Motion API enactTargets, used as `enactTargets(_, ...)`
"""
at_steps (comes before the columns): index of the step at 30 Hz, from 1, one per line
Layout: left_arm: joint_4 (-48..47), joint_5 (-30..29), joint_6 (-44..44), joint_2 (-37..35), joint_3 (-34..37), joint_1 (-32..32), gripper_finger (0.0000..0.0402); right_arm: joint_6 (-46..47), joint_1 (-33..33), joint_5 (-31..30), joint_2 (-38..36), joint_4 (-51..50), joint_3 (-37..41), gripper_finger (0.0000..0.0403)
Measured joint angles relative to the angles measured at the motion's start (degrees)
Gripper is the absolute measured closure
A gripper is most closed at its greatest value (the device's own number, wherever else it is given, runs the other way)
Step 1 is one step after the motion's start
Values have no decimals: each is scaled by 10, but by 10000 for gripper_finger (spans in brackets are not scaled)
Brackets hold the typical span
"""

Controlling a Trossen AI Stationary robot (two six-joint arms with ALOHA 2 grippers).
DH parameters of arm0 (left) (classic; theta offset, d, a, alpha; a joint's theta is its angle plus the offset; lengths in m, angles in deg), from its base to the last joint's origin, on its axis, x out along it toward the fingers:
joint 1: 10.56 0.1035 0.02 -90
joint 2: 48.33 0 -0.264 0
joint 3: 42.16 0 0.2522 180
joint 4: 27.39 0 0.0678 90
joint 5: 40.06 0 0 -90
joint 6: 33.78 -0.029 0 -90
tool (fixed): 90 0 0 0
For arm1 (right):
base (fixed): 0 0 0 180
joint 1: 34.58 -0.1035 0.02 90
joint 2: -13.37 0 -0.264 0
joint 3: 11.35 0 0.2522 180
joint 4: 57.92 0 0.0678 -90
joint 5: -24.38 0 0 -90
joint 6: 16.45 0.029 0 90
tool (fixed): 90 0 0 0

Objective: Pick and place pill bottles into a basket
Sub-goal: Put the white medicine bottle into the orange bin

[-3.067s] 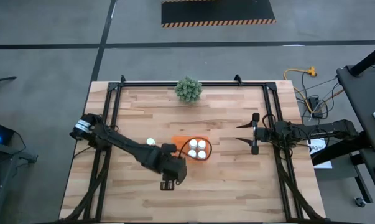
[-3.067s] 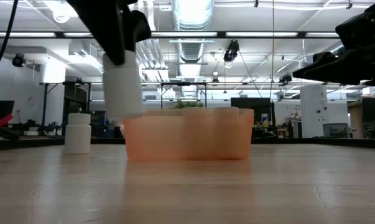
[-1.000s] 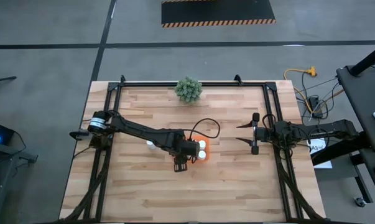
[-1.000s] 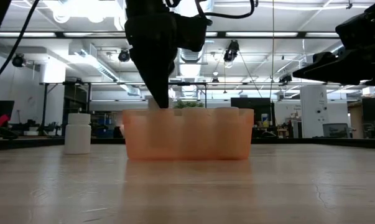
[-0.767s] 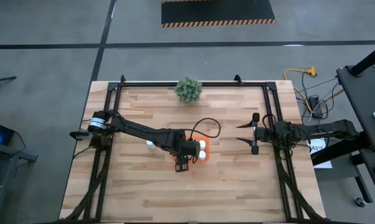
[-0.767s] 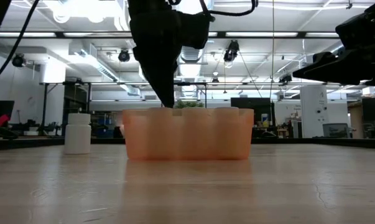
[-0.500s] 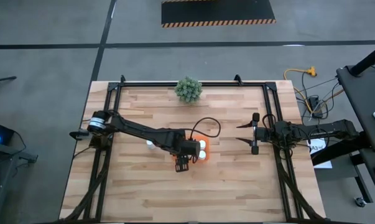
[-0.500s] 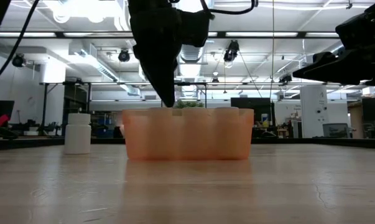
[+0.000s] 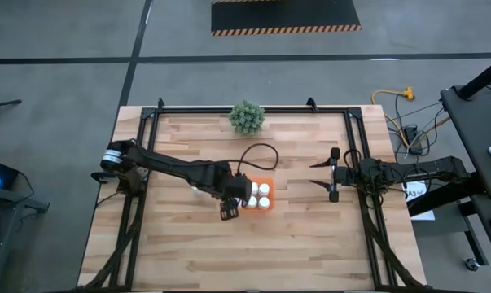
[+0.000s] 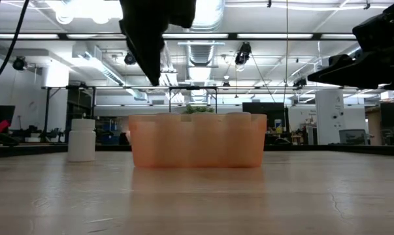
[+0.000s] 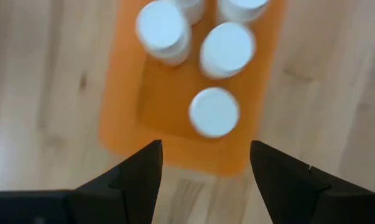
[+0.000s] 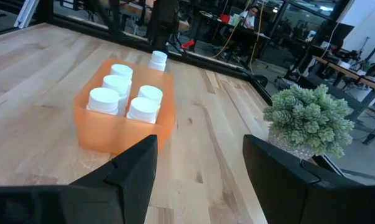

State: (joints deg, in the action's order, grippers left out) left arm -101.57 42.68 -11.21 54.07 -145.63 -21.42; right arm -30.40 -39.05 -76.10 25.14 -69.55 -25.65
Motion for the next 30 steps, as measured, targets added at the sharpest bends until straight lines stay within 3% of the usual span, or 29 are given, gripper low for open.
enactTargets(10, -106, -34, 136, -15, 4, 0, 178, 0, 0, 0, 0, 0, 0, 177)
enactTargets(17, -121, -39, 200, -21, 35, 0, 178, 0, 0, 0, 0, 0, 0, 177)
enactTargets(23, -121, -45, 238, -48, 87, 0, 178, 0, 0, 0, 0, 0, 0, 177)
enactTargets(30, -120, -67, 319, -129, 173, 0, 178, 0, 0, 0, 0, 0, 0, 177)
